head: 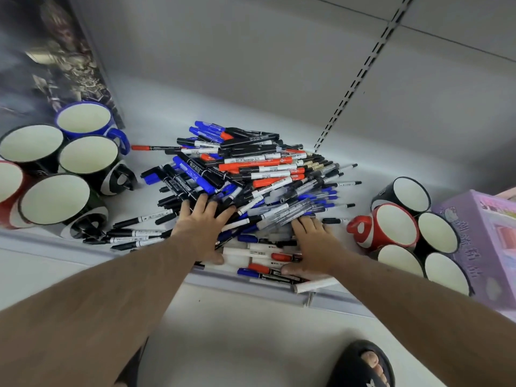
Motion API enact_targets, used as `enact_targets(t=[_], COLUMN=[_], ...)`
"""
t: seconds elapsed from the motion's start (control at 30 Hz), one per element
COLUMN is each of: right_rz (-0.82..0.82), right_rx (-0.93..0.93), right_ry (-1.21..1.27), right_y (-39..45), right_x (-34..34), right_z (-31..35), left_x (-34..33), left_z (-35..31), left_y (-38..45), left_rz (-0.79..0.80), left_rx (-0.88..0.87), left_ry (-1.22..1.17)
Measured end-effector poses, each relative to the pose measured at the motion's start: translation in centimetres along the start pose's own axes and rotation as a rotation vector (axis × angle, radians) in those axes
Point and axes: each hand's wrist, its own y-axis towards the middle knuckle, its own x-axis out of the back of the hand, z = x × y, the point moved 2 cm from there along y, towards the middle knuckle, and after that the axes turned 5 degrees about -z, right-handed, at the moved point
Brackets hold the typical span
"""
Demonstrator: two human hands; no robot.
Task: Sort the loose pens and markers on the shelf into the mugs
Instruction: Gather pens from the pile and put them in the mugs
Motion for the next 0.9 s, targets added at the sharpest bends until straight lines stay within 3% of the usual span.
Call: enact_targets(t=[0.3,0.5,0.63,0.73,0.9], right_rz=[0.044,-0.087,-0.113,-0.038,0.061], right_rx=[0.087,0.072,0.181,0.176,0.016], right_ry=[-0.033,-0.074,-0.074,0.030,0.365], right_y=[-0.5,1.3,1.6,1.7,2.7], right_x=[-0.9,-0.3,0.1,0.4,1.6], right_z=[-0.4,0.5,1.1,1.1,0.8], left_x=[-0.6,-0.2,-0.2,0.1,0.5], left_z=[0.0,0.2,0.1,-0.2,-0.2], left_y=[0.3,0.6,0.6,0.4,0.3], left_rz=[-0.039,-0.059,-0.065,-0.024,-0.001], left_rx=[0.065,0.085,0.088,0.077,0.079], left_ry=[-0.115,-0.109,-0.080,-0.069,-0.069])
